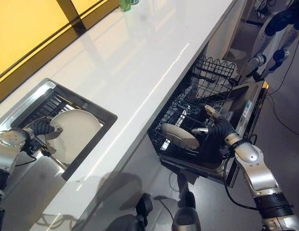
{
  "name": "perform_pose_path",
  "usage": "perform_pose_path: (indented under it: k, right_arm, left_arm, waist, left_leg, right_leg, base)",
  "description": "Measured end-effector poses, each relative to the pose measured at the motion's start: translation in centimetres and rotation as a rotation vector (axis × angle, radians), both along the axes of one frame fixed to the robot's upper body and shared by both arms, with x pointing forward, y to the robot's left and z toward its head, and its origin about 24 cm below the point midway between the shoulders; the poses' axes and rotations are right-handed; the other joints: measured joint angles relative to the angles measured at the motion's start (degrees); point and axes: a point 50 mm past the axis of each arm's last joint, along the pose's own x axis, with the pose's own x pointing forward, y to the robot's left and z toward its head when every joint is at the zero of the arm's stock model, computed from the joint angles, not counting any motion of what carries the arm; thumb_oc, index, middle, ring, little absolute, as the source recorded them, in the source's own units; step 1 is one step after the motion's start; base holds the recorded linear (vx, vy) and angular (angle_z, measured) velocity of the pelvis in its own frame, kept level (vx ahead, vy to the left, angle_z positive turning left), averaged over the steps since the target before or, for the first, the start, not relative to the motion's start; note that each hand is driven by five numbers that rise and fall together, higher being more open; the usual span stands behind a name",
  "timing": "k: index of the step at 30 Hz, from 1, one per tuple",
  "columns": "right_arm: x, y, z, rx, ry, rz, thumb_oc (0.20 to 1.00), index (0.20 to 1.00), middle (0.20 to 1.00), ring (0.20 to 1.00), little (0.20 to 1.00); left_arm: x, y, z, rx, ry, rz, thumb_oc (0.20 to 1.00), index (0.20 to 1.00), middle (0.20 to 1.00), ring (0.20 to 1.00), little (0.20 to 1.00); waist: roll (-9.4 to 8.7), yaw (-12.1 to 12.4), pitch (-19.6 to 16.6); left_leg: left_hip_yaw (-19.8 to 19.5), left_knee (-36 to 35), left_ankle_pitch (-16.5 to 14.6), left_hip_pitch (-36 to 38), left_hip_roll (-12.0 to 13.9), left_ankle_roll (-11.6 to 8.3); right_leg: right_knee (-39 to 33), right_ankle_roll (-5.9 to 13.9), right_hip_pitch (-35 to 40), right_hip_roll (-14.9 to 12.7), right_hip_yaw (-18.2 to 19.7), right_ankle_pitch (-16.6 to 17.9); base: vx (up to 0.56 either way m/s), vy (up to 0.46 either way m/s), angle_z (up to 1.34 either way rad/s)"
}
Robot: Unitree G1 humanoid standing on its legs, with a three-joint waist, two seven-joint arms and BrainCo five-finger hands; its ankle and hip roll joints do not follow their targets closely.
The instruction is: Pick up plates and place into dishwasher.
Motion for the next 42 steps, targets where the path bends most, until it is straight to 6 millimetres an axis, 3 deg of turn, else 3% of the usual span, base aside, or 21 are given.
perform_pose_path:
  k: [11, 19, 29, 37, 39, 42]
  right_arm:
    - [-1.0, -0.9, -1.3, 0.011, 0.047, -0.031, 1.0, 1.0, 1.0, 1.0, 1.0]
    - [-1.2, -0.3, -2.0, 0.056, 0.054, -0.03, 1.0, 1.0, 1.0, 1.0, 1.0]
    - [-1.5, 0.3, -3.0, 0.104, 0.066, -0.044, 1.0, 1.0, 1.0, 1.0, 1.0]
    - [-1.8, 0.5, -3.7, 0.124, 0.076, -0.055, 1.0, 1.0, 1.0, 1.0, 1.0]
    - [-1.8, 0.5, -3.2, 0.136, 0.044, -0.064, 1.0, 1.0, 1.0, 1.0, 1.0]
    - [-1.7, 1.2, -0.2, 0.17, -0.123, -0.054, 1.0, 1.0, 1.0, 1.0, 1.0]
  left_arm:
    - [-1.2, -1.5, -0.7, 0.014, -0.183, -0.035, 0.2, 0.2, 0.2, 0.2, 0.2]
    - [-1.7, -2.7, -1.2, 0.018, -0.369, 0.032, 0.2, 0.2, 0.2, 0.2, 0.2]
    - [-2.0, -2.2, 1.0, 0.062, -0.649, 0.197, 0.2, 0.2, 0.2, 0.2, 0.2]
    - [-2.8, -2.1, 4.1, 0.072, -0.902, 0.254, 0.2, 0.2, 0.2, 0.2, 0.2]
    - [-3.0, -2.3, 4.9, 0.07, -0.968, 0.256, 0.2, 0.2, 0.2, 0.2, 0.2]
    - [-3.4, -3.0, 5.8, 0.06, -1.058, 0.232, 0.2, 0.2, 0.2, 0.2, 0.2]
  waist:
    - [-0.13, 1.5, -2.6]
    - [-2.05, 3.0, -4.9]
    - [-4.41, 3.9, -6.3]
    - [-6.03, 4.4, -7.3]
    - [-6.39, 4.5, -7.6]
    - [-6.52, 4.6, -7.8]
  left_leg:
    - [-0.8, -0.3, 0.1, 0.9, 0.0, 0.02]
    - [-1.6, -0.4, 0.1, 1.0, 0.0, -0.01]
    - [-2.5, -0.4, 0.0, 0.9, 0.2, -0.04]
    - [-2.6, -0.4, 0.1, 1.0, 0.2, -0.1]
    - [-2.7, -0.4, 0.1, 1.0, 0.3, -0.12]
    - [-2.8, -0.4, 0.2, 1.0, 0.3, -0.12]
  right_leg:
    - [-0.7, 0.03, 1.5, 0.1, -1.0, 0.0]
    - [-1.4, 0.02, 2.4, 0.1, -1.9, 0.0]
    - [-1.5, -0.05, 2.9, 0.3, -2.8, -0.1]
    - [-1.4, -0.08, 3.1, 0.4, -2.8, -0.1]
    - [-1.4, -0.1, 3.1, 0.5, -2.8, -0.1]
    - [-1.3, -0.13, 3.1, 0.5, -2.9, -0.1]
  base:
    - [-0.03, -0.04, 0.04]
    - [-0.01, -0.03, 0.05]
    - [0.0, -0.044, 0.05]
    - [0.0, -0.008, 0.0]
    - [0.01, -0.044, 0.02]
    - [0.0, -0.012, 0.0]
